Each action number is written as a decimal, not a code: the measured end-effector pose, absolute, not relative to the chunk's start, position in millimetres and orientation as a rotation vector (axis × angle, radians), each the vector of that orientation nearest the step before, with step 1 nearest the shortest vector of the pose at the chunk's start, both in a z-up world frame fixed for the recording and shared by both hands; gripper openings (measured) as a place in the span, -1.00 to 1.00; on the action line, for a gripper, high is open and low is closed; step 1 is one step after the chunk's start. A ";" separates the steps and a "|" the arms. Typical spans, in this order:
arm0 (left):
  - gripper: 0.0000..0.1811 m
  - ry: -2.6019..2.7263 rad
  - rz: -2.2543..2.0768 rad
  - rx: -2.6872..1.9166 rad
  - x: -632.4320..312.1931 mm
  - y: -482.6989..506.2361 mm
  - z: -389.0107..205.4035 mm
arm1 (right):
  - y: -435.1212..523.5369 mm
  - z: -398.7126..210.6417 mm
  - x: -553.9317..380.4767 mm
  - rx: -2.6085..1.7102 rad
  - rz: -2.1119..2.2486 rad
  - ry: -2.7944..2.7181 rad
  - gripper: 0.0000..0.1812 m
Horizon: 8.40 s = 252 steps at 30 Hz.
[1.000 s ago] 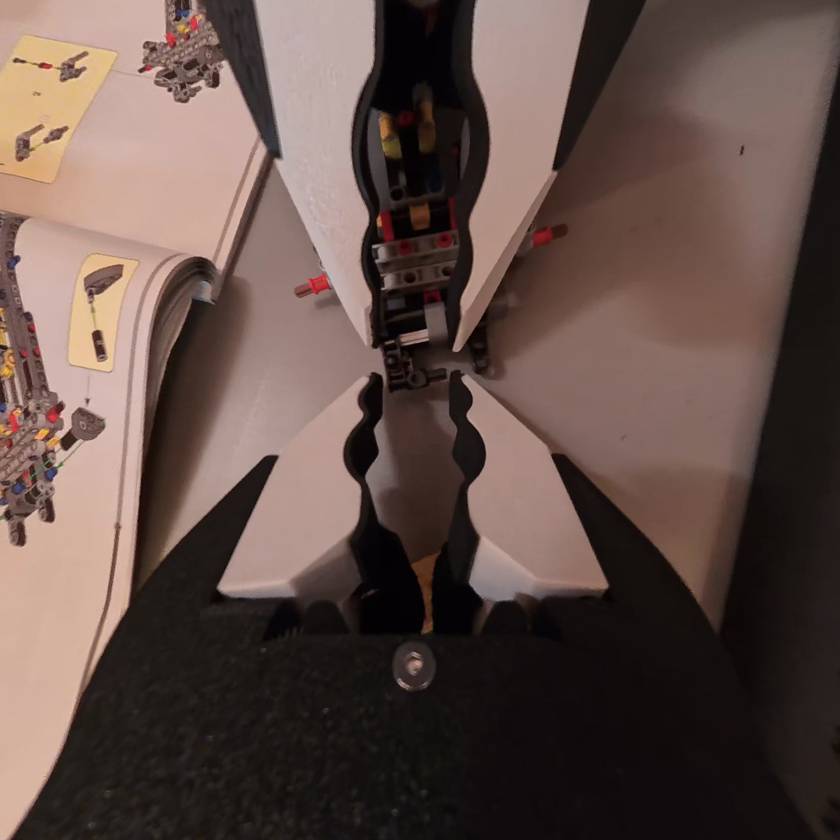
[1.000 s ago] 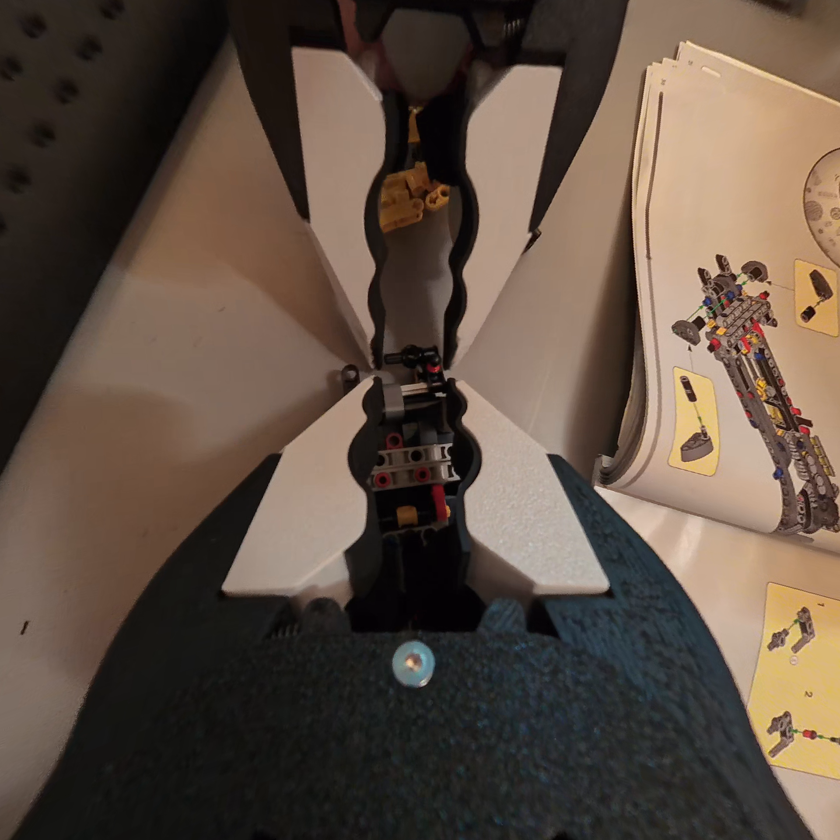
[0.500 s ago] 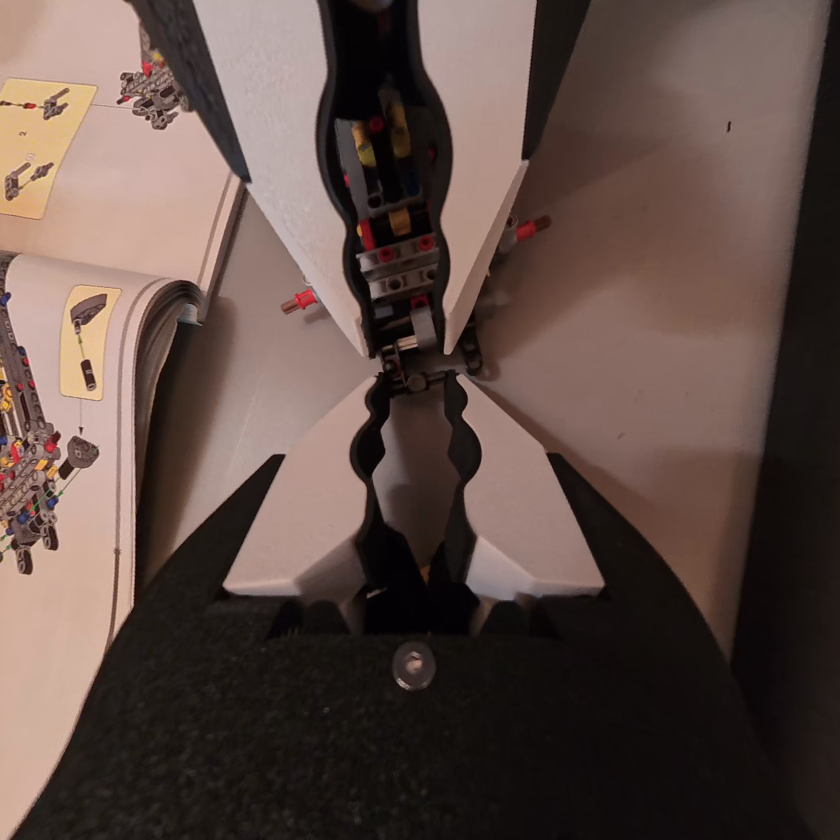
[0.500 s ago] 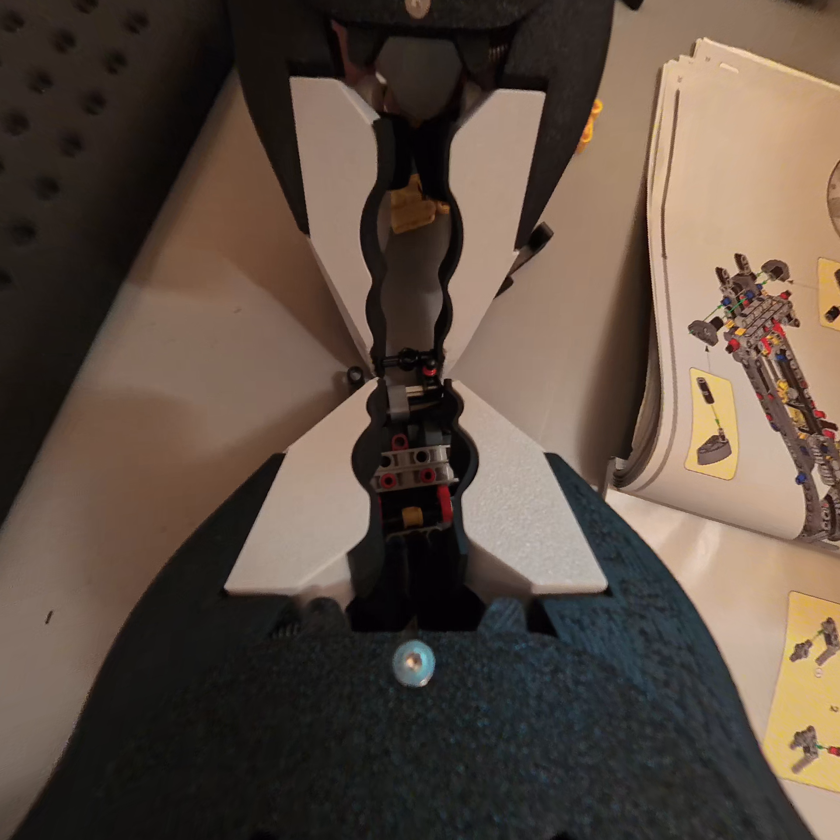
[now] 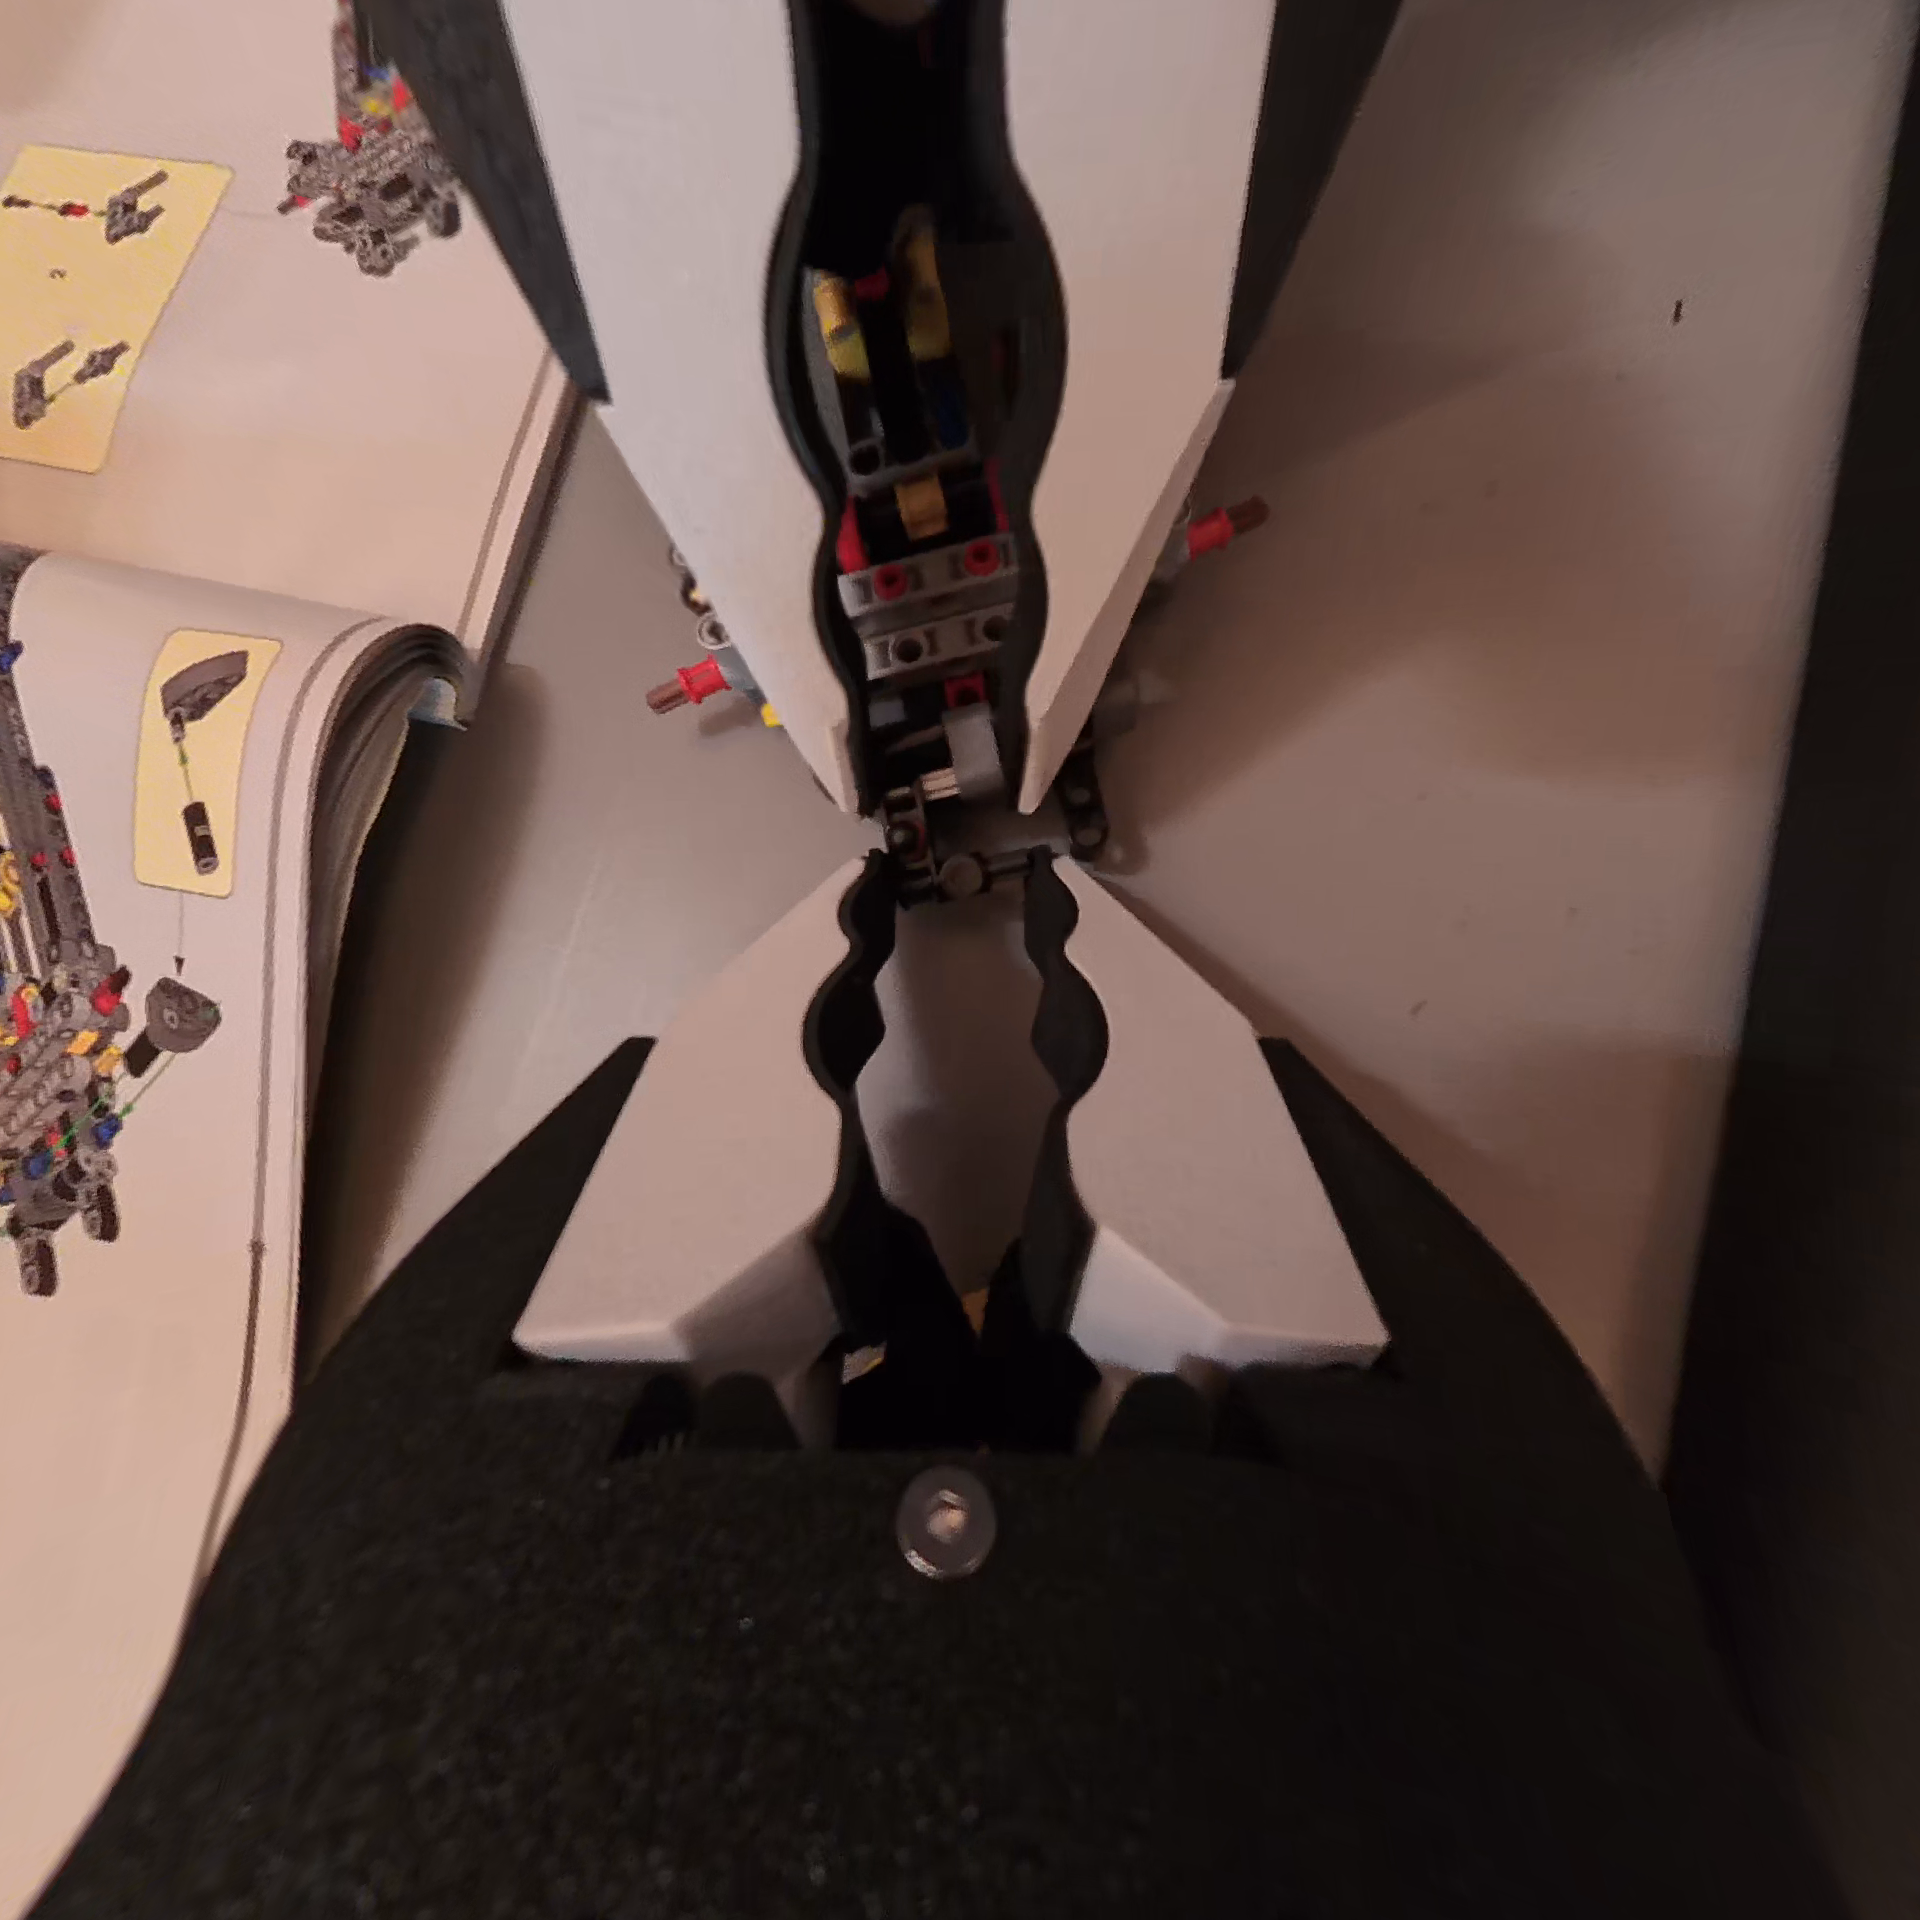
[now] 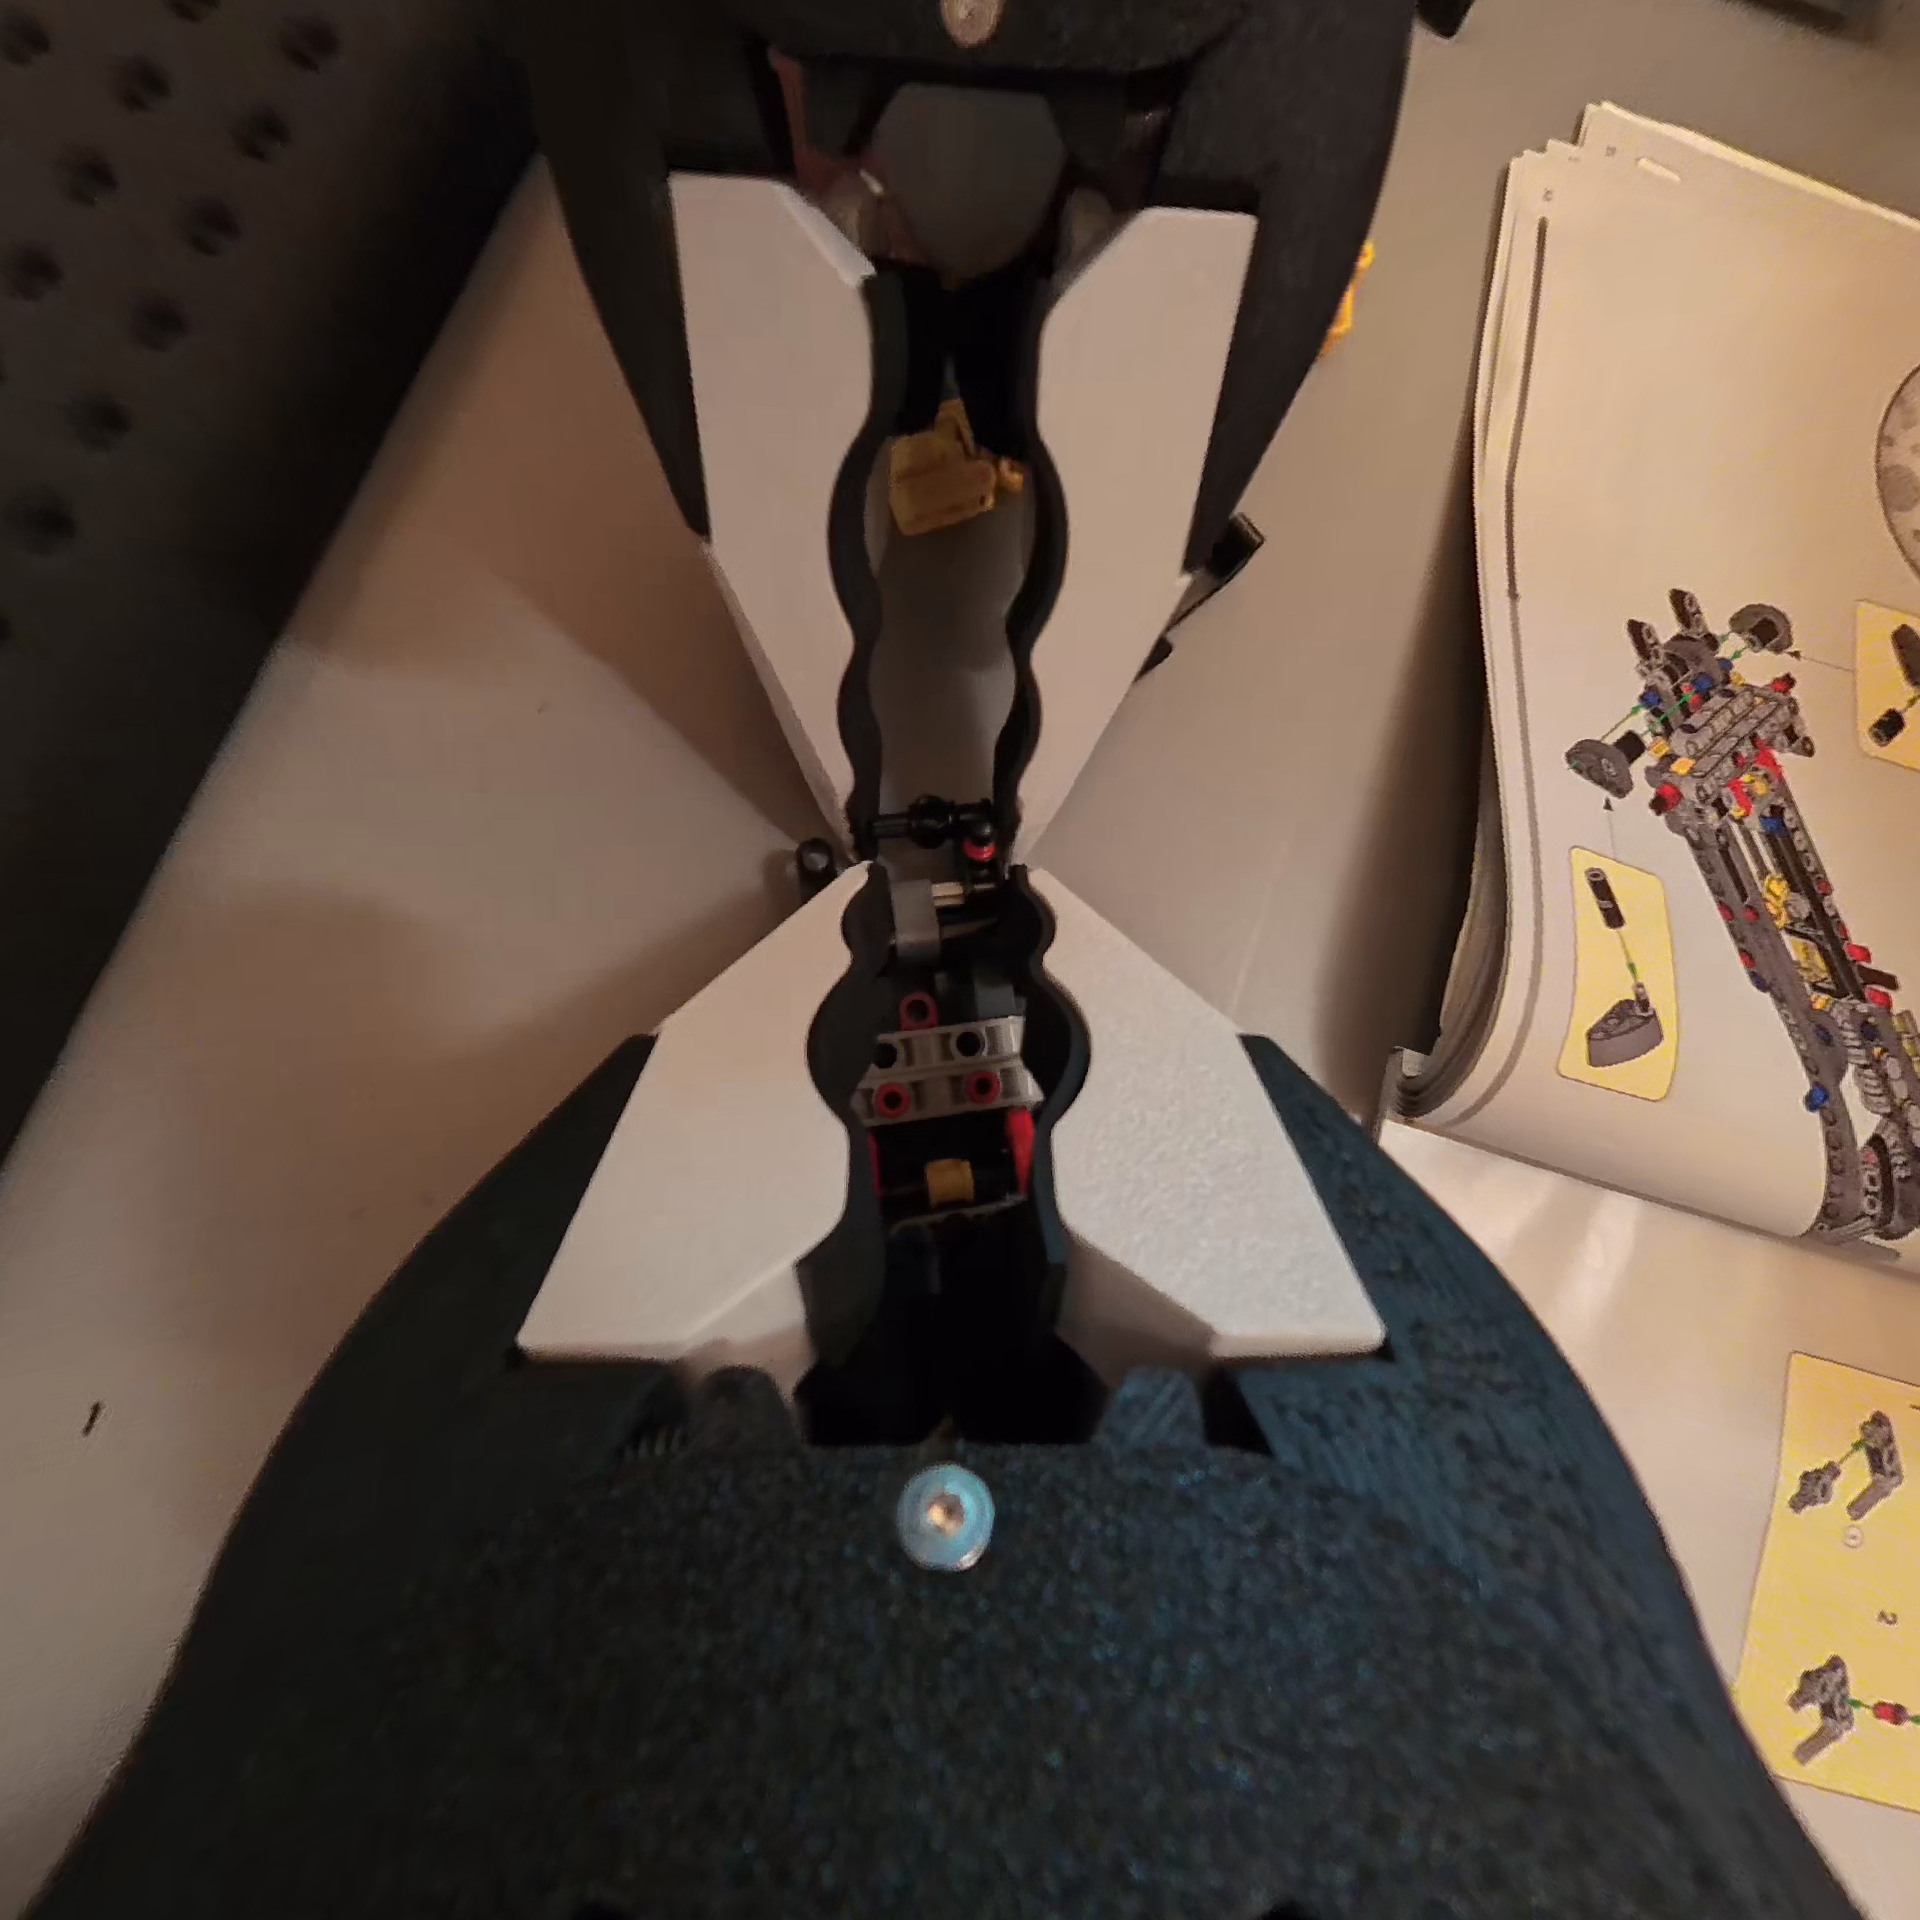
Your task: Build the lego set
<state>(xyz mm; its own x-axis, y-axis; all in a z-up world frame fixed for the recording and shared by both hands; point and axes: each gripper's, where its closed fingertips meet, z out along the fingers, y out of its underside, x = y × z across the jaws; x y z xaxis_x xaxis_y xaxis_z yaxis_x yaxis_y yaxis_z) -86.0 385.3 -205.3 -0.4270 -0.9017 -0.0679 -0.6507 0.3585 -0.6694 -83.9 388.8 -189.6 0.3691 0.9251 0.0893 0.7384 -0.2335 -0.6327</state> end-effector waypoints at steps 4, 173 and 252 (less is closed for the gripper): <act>-0.75 2.199 -0.795 -1.327 -85.9 384.8 -204.3 | 385.2 -185.8 -83.7 -2.037 0.469 -1.407 -0.72; -0.92 2.060 -1.064 -1.517 -72.7 352.0 -190.7 | 338.9 -191.9 -60.9 -2.241 -0.172 -0.191 -0.89; -0.82 2.110 -1.132 -1.404 -74.5 335.8 -190.1 | 312.6 -181.5 -50.5 -2.133 -0.352 -0.379 -0.87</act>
<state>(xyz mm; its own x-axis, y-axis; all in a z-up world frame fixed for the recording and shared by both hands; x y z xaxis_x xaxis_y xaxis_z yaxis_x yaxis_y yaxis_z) -74.5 335.8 -190.1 -0.4387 -0.8897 0.1268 -0.5977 0.1834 -0.7805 -50.5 312.6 -181.5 0.9122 0.1357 0.3866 0.3957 -0.5371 -0.7450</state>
